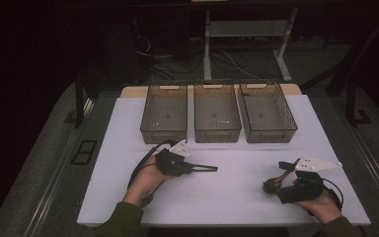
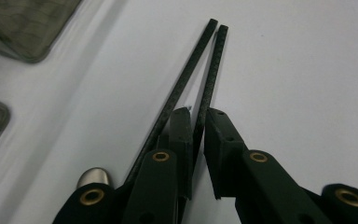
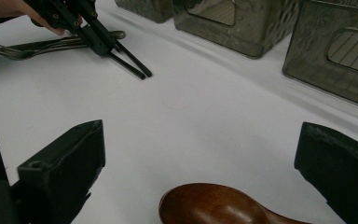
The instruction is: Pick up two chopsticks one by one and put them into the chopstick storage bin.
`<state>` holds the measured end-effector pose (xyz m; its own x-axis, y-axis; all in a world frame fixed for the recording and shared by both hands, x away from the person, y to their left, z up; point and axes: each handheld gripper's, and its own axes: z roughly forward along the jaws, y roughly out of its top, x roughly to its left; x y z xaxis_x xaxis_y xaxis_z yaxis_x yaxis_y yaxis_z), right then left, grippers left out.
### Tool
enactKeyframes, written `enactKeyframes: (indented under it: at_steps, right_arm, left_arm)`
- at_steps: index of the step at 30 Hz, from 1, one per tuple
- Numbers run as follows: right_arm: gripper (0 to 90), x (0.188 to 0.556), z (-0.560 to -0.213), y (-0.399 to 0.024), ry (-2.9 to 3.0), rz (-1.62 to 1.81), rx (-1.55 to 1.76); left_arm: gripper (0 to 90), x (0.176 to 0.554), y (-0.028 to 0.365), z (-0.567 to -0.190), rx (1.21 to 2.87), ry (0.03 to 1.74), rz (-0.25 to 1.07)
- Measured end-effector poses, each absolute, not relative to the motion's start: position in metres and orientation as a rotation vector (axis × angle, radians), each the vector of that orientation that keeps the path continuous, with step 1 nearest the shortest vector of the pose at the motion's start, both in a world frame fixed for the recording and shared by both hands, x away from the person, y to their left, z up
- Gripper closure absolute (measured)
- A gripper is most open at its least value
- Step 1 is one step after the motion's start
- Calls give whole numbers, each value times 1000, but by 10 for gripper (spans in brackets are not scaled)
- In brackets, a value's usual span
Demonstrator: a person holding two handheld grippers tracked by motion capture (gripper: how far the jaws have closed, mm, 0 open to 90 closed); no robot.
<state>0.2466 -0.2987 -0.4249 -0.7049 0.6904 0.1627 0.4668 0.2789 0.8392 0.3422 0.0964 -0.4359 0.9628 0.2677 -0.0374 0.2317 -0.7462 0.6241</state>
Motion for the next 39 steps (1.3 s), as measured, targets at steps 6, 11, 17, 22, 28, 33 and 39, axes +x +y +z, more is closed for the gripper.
enactKeyframes:
  at_steps: [6,11,17,22,28,33,39]
  right_arm:
    - [22,246,-425,-299,2315,1394,1075]
    - [22,246,-425,-299,2315,1394,1075]
    - [22,246,-425,-299,2314,1397,1073]
    - [22,247,-425,-299,2314,1400,1075]
    - [22,247,-425,-299,2315,1406,1078]
    - [22,247,-425,-300,2316,1404,1075]
    - [22,246,-425,-300,2314,1403,1077]
  left_arm:
    - [792,341,96,-438,2453,334,53]
    - [808,340,96,-438,2453,324,54]
    - [826,339,95,-438,2456,303,42]
    - [778,338,97,-437,2463,306,58]
    - [738,333,109,-432,2457,325,76]
    - [735,327,122,-428,2479,326,89]
    - [762,328,130,-431,2487,347,83]
